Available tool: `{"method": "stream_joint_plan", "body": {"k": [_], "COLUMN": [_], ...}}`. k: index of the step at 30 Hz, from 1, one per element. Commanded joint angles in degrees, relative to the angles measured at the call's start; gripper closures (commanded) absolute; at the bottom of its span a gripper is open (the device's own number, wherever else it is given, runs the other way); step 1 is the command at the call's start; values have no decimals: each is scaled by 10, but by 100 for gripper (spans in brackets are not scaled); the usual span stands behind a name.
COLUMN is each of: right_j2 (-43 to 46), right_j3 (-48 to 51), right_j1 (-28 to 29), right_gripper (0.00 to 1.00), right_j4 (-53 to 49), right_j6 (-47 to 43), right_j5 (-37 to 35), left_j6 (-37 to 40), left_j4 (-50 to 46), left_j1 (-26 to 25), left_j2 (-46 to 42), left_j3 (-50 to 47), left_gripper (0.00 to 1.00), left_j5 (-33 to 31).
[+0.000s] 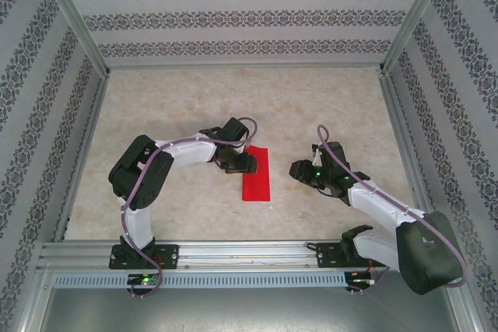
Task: Fold a paper plane with a square sheet of paper (fold left side to right side)
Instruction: Hold the square sheet of paper at the center of the table.
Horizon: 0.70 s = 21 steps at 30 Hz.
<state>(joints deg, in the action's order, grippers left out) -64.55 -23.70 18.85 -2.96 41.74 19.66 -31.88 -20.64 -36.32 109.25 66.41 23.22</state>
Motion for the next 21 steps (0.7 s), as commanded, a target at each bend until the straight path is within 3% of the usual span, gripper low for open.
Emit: {"method": "stream_joint_plan", "body": {"k": [1,9,13,21], "right_j2": [-13,-98,-201,-278], "right_j3": [6,-24,-81,-122], "right_j1": [3,60,105,126], "right_gripper": [63,81,97,100], "right_j4": [23,118,152,175], "right_j6": [8,45,51,58], "right_j5": [25,84,90,88], "left_j6": [10,9,12,15], "left_j4": [10,10,7,3], "left_j1": [-16,-17,-16,-16], "left_j2": [63,63,65,64], "left_j3": [-16,-15,-13,-12], "left_gripper": [52,52,52,52], "left_j5": [-41,-40,-46,-51]}}
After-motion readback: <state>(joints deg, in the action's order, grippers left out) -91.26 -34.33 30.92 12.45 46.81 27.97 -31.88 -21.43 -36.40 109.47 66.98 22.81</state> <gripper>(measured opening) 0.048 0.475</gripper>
